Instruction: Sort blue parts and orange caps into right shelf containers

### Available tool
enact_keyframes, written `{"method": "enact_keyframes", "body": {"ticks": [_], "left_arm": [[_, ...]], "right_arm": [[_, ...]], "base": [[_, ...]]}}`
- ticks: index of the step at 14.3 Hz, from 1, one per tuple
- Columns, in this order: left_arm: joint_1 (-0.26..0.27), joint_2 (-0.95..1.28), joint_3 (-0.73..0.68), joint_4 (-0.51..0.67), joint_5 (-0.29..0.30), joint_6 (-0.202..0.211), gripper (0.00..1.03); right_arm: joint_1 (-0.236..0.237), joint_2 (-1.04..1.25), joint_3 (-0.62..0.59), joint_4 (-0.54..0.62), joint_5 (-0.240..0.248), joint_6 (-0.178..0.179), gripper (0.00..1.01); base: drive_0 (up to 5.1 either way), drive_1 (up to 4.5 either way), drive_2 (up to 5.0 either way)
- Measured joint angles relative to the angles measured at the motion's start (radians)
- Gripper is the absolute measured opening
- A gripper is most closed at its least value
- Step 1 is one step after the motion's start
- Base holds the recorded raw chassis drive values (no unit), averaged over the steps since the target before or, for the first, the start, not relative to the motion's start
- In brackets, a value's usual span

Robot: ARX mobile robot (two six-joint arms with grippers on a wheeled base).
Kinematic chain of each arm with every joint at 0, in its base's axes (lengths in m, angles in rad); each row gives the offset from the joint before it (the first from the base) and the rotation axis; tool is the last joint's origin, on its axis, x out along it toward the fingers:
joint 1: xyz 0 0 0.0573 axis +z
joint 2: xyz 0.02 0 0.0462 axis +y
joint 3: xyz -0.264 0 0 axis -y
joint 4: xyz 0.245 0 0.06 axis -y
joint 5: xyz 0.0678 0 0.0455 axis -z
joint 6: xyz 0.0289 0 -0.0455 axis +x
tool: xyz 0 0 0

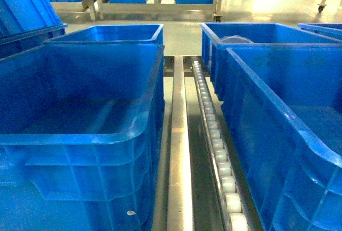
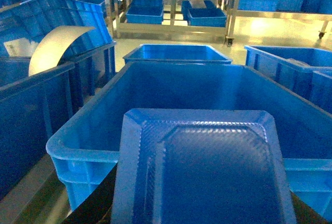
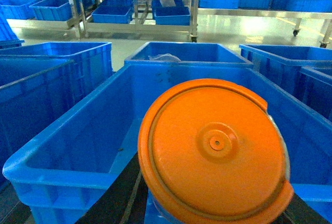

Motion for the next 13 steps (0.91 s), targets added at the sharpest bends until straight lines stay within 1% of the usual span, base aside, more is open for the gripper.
{"method": "enact_keyframes", "body": {"ticks": [13], "left_arm": [[0.000, 0.000, 0.000, 0.000, 0.000, 0.000, 0.43]], "right_arm": [[0.000, 0.000, 0.000, 0.000, 0.000, 0.000, 0.43]], "base": [[0.0, 0.00, 0.0]]}}
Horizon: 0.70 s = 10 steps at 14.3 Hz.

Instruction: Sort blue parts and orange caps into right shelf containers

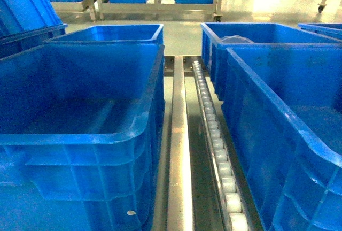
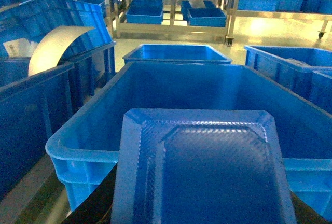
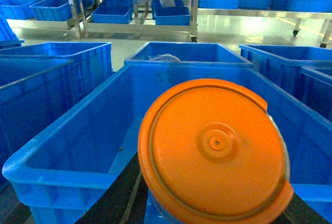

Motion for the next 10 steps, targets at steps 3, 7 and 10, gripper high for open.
{"method": "enact_keyframes", "body": {"ticks": [3, 7, 10], "left_arm": [[0.000, 0.000, 0.000, 0.000, 0.000, 0.000, 0.43], [0.000, 0.000, 0.000, 0.000, 0.000, 0.000, 0.43], [-0.064, 0.058, -0.005, 0.331, -0.084, -0.008, 0.43]], "right_arm": [[0.000, 0.000, 0.000, 0.000, 0.000, 0.000, 0.43], [0.000, 0.000, 0.000, 0.000, 0.000, 0.000, 0.43], [0.043, 0.002, 0.000, 0.193, 0.043, -0.051, 0.43]], "base": [[0.0, 0.00, 0.0], [0.0, 0.00, 0.0], [0.0, 0.00, 0.0]]}}
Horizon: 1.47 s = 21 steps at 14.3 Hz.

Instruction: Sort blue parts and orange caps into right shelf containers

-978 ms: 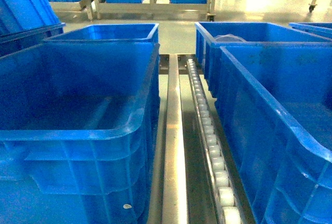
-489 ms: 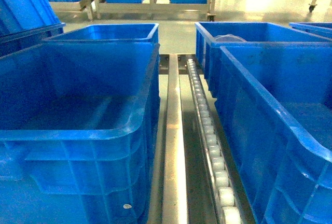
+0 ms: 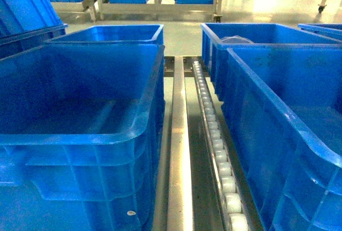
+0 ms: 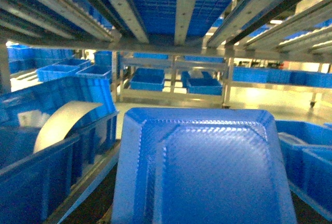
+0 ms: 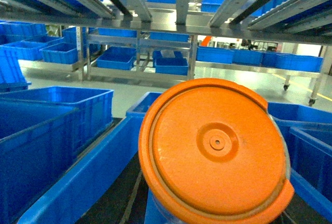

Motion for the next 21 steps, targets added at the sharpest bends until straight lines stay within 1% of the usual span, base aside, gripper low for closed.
{"method": "enact_keyframes", "body": {"ticks": [1, 2, 3, 4, 5, 6, 8, 9, 10, 11, 12, 13, 14, 15, 16, 17, 18, 19, 21], "left_arm": [[-0.027, 0.181, 0.004, 0.186, -0.002, 0.005, 0.43], [-0.022, 0.426, 0.029, 0.381, 0.024, 0.005, 0.43], [-0.013, 0.688, 0.131, 0.579, 0.068, 0.005, 0.43], [-0.002, 0.945, 0.280, 0.740, 0.095, 0.010, 0.43], [0.013, 1.183, 0.404, 0.808, 0.093, 0.011, 0.43], [0.023, 1.316, 0.460, 0.805, 0.074, 0.004, 0.43], [0.033, 1.433, 0.492, 0.778, 0.068, -0.008, 0.43], [0.034, 1.452, 0.495, 0.774, 0.068, -0.011, 0.43], [0.038, 1.521, 0.496, 0.755, 0.063, -0.033, 0.43], [0.039, 1.539, 0.493, 0.741, 0.065, -0.049, 0.52], [0.029, 1.499, 0.494, 0.738, 0.069, -0.049, 0.64], [0.019, 1.436, 0.484, 0.739, 0.077, -0.048, 0.79], [0.013, 1.395, 0.448, 0.752, 0.045, -0.044, 0.93], [0.013, 1.401, 0.446, 0.745, 0.036, -0.041, 0.99], [0.015, 1.407, 0.446, 0.743, 0.032, -0.041, 0.98], [0.015, 1.385, 0.443, 0.688, 0.035, -0.027, 0.92], [0.054, 1.313, 0.359, 0.679, 0.082, -0.014, 0.74], [0.071, 1.248, 0.299, 0.679, 0.076, -0.014, 0.58], [0.061, 1.122, 0.197, 0.647, 0.085, -0.013, 0.22]], "right_arm": [[0.014, 0.048, 0.005, 0.062, -0.003, -0.021, 0.43], [-0.007, 0.216, 0.023, 0.217, -0.022, -0.029, 0.43], [-0.020, 0.459, 0.095, 0.436, -0.045, -0.028, 0.43], [-0.024, 0.732, 0.213, 0.644, -0.059, -0.025, 0.43], [-0.024, 0.991, 0.340, 0.743, -0.058, -0.014, 0.43], [-0.023, 1.135, 0.407, 0.755, -0.052, 0.008, 0.43], [-0.021, 1.270, 0.455, 0.764, -0.017, 0.006, 0.43], [-0.021, 1.294, 0.463, 0.759, -0.016, 0.007, 0.43], [-0.016, 1.398, 0.492, 0.755, -0.008, 0.009, 0.43], [-0.010, 1.494, 0.506, 0.773, -0.009, 0.010, 0.43], [0.006, 1.524, 0.502, 0.813, 0.022, 0.002, 0.53], [0.019, 1.487, 0.494, 0.829, 0.084, -0.030, 0.67], [0.023, 1.456, 0.489, 0.840, 0.108, -0.048, 0.82], [0.023, 1.460, 0.488, 0.832, 0.114, -0.055, 0.97], [0.023, 1.464, 0.485, 0.827, 0.114, -0.056, 0.98], [0.012, 1.439, 0.476, 0.771, 0.053, -0.030, 0.88], [-0.010, 1.368, 0.385, 0.779, -0.025, 0.014, 0.70], [-0.045, 1.305, 0.320, 0.785, -0.039, 0.029, 0.53], [-0.047, 1.183, 0.211, 0.766, -0.041, 0.036, 0.16]], "base": [[0.0, 0.00, 0.0], [0.0, 0.00, 0.0], [0.0, 0.00, 0.0], [0.0, 0.00, 0.0], [0.0, 0.00, 0.0], [0.0, 0.00, 0.0], [0.0, 0.00, 0.0], [0.0, 0.00, 0.0], [0.0, 0.00, 0.0], [0.0, 0.00, 0.0], [0.0, 0.00, 0.0], [0.0, 0.00, 0.0], [0.0, 0.00, 0.0], [0.0, 0.00, 0.0], [0.0, 0.00, 0.0], [0.0, 0.00, 0.0], [0.0, 0.00, 0.0], [0.0, 0.00, 0.0], [0.0, 0.00, 0.0]]}}
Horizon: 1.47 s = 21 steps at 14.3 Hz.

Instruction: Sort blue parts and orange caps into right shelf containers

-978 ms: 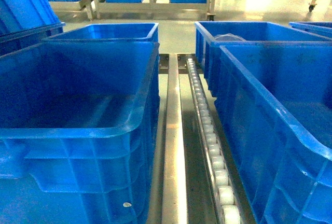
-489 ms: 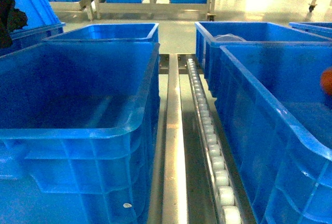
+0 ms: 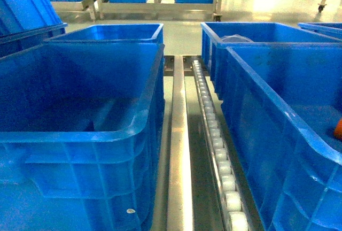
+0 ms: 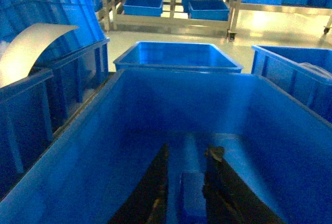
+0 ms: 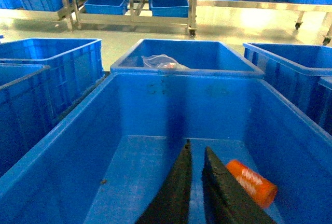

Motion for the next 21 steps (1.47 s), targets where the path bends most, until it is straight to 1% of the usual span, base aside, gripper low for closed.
{"method": "enact_keyframes", "body": {"ticks": [1, 2, 3, 4, 5, 7, 8, 14, 18, 21], "left_arm": [[0.004, -0.061, -0.037, -0.026, -0.003, 0.000, 0.05], [0.004, -0.106, -0.076, -0.004, -0.002, 0.001, 0.02], [0.004, -0.126, -0.122, -0.012, -0.002, 0.002, 0.02], [0.004, -0.204, -0.156, -0.076, -0.002, 0.002, 0.02], [0.004, -0.299, -0.158, -0.128, -0.002, 0.002, 0.02], [0.004, -0.444, -0.188, -0.262, -0.002, 0.002, 0.02], [0.004, -0.505, -0.192, -0.311, -0.002, 0.002, 0.02], [0.004, -0.799, -0.193, -0.581, -0.002, 0.003, 0.02], [0.004, -0.929, -0.193, -0.711, -0.002, 0.002, 0.02], [0.004, -0.995, -0.193, -0.774, -0.002, 0.003, 0.02]], "right_arm": [[0.000, -0.061, -0.040, -0.021, 0.000, -0.001, 0.00], [0.000, -0.121, -0.073, -0.047, 0.000, 0.003, 0.01], [0.000, -0.191, -0.107, -0.086, 0.000, 0.004, 0.01], [0.000, -0.203, -0.151, -0.034, 0.000, 0.004, 0.01], [0.000, -0.264, -0.189, -0.106, -0.001, 0.004, 0.01], [0.000, -0.426, -0.200, -0.221, -0.001, 0.004, 0.01], [0.000, -0.485, -0.209, -0.281, -0.001, 0.004, 0.01], [0.000, -0.785, -0.211, -0.551, -0.001, 0.004, 0.01], [0.000, -0.920, -0.211, -0.683, -0.001, 0.004, 0.01], [0.000, -0.986, -0.211, -0.749, -0.001, 0.004, 0.01]], "base": [[0.0, 0.00, 0.0], [0.0, 0.00, 0.0], [0.0, 0.00, 0.0], [0.0, 0.00, 0.0], [0.0, 0.00, 0.0], [0.0, 0.00, 0.0], [0.0, 0.00, 0.0], [0.0, 0.00, 0.0], [0.0, 0.00, 0.0], [0.0, 0.00, 0.0]]}}
